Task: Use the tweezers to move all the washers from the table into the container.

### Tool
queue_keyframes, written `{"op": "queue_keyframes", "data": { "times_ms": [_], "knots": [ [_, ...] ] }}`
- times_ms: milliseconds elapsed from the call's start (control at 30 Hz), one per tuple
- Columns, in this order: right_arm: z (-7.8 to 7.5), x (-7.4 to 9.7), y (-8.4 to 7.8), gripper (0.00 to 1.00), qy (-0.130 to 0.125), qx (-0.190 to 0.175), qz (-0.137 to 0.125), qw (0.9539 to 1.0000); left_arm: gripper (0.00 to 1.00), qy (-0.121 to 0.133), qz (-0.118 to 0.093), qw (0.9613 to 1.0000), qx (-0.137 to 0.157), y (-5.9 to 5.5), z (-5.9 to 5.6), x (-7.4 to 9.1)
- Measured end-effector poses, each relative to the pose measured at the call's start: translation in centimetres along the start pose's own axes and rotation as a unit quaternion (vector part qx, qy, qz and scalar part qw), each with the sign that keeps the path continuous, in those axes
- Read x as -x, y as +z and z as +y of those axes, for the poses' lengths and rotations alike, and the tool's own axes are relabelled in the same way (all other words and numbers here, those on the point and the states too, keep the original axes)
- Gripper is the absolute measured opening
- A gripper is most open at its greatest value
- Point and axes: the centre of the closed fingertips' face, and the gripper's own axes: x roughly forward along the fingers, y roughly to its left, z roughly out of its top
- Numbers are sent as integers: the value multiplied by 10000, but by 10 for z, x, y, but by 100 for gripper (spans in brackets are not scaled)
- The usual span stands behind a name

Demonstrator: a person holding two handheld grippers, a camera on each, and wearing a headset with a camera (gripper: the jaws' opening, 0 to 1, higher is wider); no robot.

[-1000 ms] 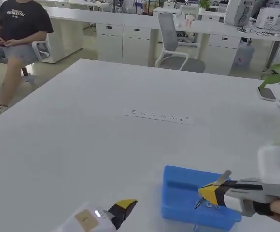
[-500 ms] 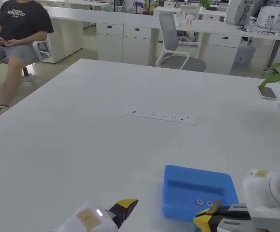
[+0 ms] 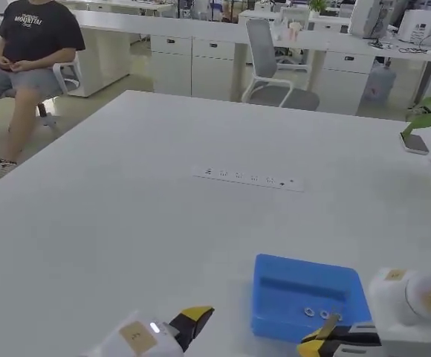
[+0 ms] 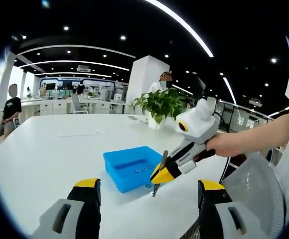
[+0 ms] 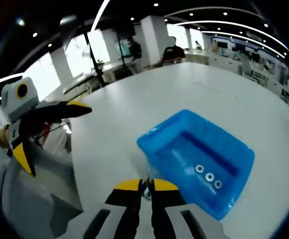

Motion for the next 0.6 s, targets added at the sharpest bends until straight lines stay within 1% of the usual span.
{"op": "queue_keyframes", "data": {
  "times_ms": [33,133,200,267,300,367,467,533,600],
  "knots": [
    [1,-1,-1,4,13,2,19,10000,81,-6,0,10000,-1,0,0,0],
    [5,-2,-1,4,16,274,49,9996,81,-18,17,10000,-15,-1,-1,0],
    [9,-2,-3,4,-1,603,133,9981,81,-27,14,10000,-15,-1,-1,0],
    [15,-3,-4,4,7,930,188,9955,81,-29,24,10000,-21,-2,-1,0],
    [17,-3,-5,4,-42,1124,233,9934,81,-35,22,10000,-25,-2,-1,0],
    [18,-3,-7,4,-86,1325,311,9907,81,-46,24,10000,-28,-2,-2,-1],
    [22,-4,-8,4,-122,1437,322,9890,81,-65,34,10000,-42,-1,-4,-1],
    [23,-5,-8,4,-129,1443,268,9891,81,-63,43,10000,-51,-1,-4,-1],
    [22,-5,-7,4,-188,1422,207,9894,81,-48,37,10000,-35,0,-4,-1]
  ]
}}
